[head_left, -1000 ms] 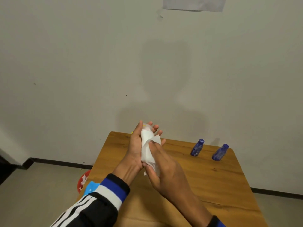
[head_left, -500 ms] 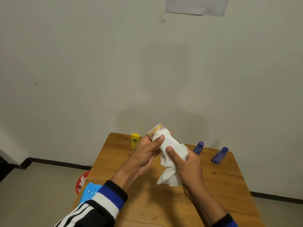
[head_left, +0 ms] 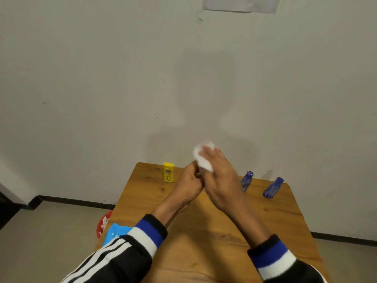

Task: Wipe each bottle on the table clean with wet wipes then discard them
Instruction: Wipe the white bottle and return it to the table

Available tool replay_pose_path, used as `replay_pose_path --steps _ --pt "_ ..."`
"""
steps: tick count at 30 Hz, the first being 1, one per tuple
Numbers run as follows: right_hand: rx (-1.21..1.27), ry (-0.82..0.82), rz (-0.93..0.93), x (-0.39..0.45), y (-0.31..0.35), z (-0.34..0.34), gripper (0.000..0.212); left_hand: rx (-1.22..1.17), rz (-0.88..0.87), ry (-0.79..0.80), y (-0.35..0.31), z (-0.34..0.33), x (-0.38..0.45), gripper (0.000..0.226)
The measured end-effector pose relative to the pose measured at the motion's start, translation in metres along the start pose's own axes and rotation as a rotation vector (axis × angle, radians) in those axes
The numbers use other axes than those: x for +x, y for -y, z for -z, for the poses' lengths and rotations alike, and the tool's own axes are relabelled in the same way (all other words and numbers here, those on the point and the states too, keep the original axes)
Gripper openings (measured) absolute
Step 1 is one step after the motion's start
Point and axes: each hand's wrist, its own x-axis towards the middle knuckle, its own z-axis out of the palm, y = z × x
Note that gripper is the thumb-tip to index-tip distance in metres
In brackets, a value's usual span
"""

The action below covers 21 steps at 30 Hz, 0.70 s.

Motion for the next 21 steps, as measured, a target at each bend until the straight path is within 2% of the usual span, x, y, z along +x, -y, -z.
replay_pose_path --steps 2,4,7,10,11,14,15,19,20,21 --pt "-0.149 0.041 0.159 0.0 -0.001 -0.007 0.045 0.078 -0.055 -0.007 -0.005 0.007 0.003 0.039" --pt "-0.213 0.016 0.189 0.001 -0.011 -0.001 0.048 0.149 -0.076 0.024 -0.008 0.018 0.003 0.041" --pt "-0.26 -0.025 0.171 -0.005 -0.016 0.001 0.051 0.205 -0.106 0.027 -0.007 0.024 -0.001 0.03" --pt "-0.364 0.062 0.389 -0.024 -0.01 -0.015 0.054 0.311 -0.143 0.004 -0.007 0.025 -0.006 0.022" --pt "-0.372 0.071 0.394 -0.027 -0.011 -0.014 0.055 0.328 -0.146 0.005 -0.006 0.025 -0.007 0.023" --pt "-0.298 0.032 0.167 -0.023 -0.019 -0.005 0.056 0.318 -0.149 0.036 -0.007 0.021 -0.01 0.031" --pt "-0.289 0.02 0.144 -0.024 -0.017 -0.004 0.056 0.315 -0.151 0.045 -0.007 0.02 -0.011 0.031" --pt "-0.344 0.039 0.381 -0.043 -0.022 -0.015 0.057 0.291 -0.158 0.05 -0.007 0.021 -0.015 0.03" --pt "-0.245 0.023 0.311 -0.042 -0.025 -0.011 0.053 0.267 -0.144 0.062 -0.006 0.021 -0.015 0.031" --pt "-0.093 -0.024 0.152 -0.038 -0.027 -0.005 0.047 0.235 -0.127 0.07 -0.005 0.02 -0.015 0.032"
